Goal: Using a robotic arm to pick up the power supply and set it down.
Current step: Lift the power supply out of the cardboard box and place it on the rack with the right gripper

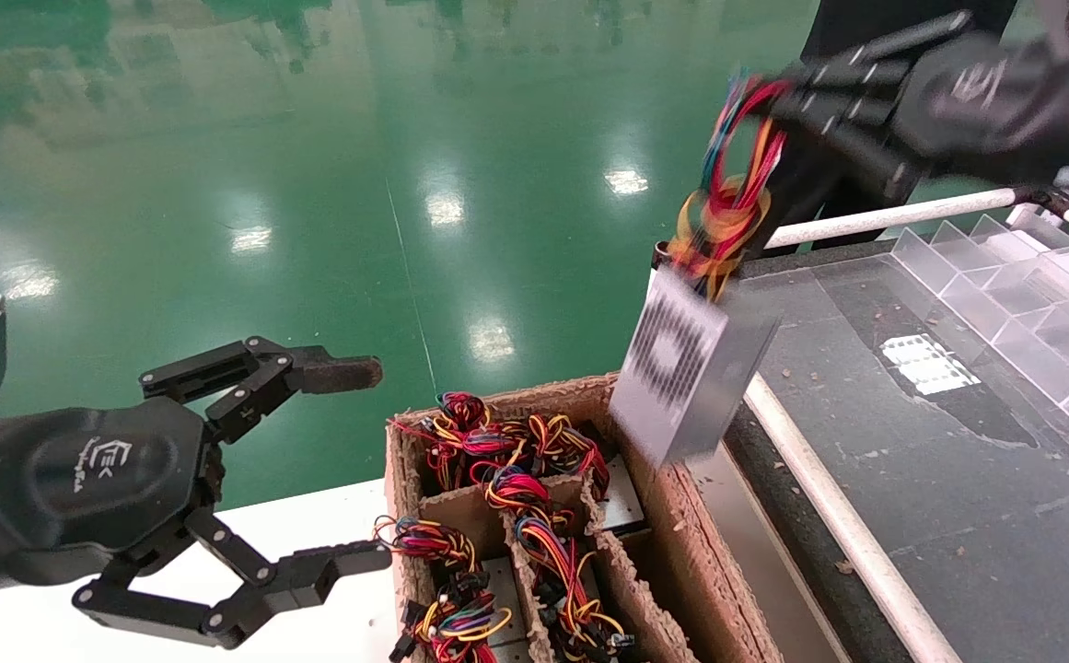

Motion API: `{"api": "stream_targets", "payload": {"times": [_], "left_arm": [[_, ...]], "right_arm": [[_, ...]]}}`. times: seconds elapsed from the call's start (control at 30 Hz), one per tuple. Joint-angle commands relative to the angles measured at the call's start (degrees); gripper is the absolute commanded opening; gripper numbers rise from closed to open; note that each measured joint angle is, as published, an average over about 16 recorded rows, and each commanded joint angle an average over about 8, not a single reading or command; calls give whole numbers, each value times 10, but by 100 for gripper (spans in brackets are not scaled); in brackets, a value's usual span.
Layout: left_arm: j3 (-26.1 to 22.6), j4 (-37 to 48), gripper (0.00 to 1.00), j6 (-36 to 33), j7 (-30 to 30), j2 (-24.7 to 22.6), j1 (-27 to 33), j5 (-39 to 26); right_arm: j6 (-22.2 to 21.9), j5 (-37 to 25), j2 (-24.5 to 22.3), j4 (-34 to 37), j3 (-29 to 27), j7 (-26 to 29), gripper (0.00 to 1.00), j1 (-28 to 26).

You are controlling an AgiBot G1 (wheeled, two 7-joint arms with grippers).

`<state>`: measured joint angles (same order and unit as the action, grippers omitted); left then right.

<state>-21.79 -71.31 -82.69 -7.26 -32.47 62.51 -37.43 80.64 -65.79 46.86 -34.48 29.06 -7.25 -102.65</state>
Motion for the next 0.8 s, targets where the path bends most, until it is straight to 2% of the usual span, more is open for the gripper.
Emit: {"api": "stream_targets", "payload": {"times": [0.03,0.2,0.5,0.8], "left_arm": [[0,0,100,0,0,0,0,0],[0,0,100,0,0,0,0,0],[0,0,100,0,0,0,0,0],[0,0,100,0,0,0,0,0]], "right_arm": [[-23,-6,-4,-1,-4,-5,0,-8],[-84,-44,16,50,4,-49,0,-37],[-177,-112,66,181,30,-135,0,-96],[-304,-138,118,281,39,-185,0,-112]]}}
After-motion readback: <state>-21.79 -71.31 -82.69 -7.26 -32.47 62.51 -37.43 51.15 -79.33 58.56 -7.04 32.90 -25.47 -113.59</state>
